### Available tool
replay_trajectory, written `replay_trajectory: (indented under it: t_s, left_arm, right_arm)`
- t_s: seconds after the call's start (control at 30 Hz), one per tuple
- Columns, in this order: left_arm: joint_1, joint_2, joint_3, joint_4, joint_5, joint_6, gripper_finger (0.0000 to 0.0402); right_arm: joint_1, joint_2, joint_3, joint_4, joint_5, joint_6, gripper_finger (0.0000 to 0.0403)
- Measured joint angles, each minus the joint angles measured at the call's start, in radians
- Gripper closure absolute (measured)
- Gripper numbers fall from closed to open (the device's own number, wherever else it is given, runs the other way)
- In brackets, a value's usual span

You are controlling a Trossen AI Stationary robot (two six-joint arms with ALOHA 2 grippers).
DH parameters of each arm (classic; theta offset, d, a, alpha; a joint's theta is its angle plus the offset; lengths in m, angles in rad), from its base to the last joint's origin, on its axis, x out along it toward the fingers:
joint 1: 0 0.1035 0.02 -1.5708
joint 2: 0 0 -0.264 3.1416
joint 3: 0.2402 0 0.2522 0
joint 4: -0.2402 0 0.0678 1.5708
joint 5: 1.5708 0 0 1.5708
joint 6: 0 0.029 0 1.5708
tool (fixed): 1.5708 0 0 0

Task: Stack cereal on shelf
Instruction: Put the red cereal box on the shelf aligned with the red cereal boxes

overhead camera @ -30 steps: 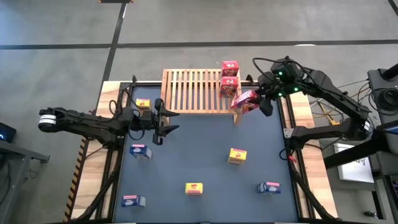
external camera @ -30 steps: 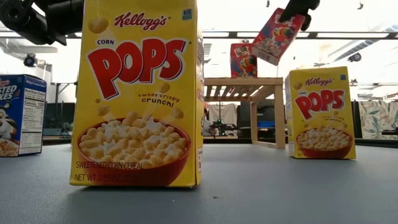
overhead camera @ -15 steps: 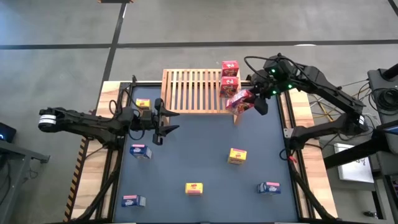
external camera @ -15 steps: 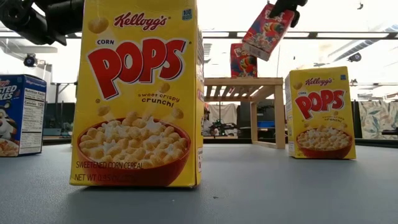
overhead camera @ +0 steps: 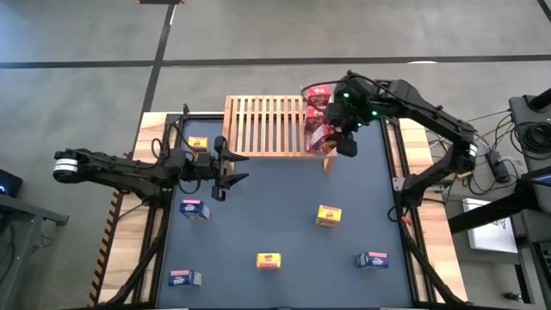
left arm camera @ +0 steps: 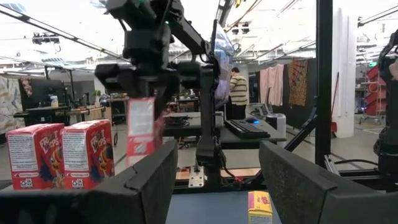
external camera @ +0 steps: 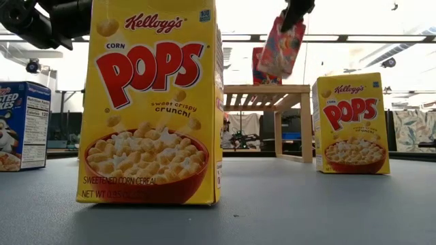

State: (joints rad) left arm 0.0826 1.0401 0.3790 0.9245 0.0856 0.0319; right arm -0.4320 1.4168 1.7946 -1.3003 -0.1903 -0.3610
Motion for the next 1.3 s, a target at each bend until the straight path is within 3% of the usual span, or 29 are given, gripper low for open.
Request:
replay_trajectory:
  t_s: [0.57, 1.3]
  left_arm:
    - [0.000, 0.000, 0.000, -0.007, 0.000, 0.000, 0.0192]
    - [0.000, 0.000, 0.000, -0.007, 0.000, 0.000, 0.0192]
  right_arm:
    - [0.000, 0.146, 0.113, -0.066, 0.034, -0.062, 0.0252]
    - [0.000, 0.145, 0.116, -0.065, 0.059, -0.068, 0.0252]
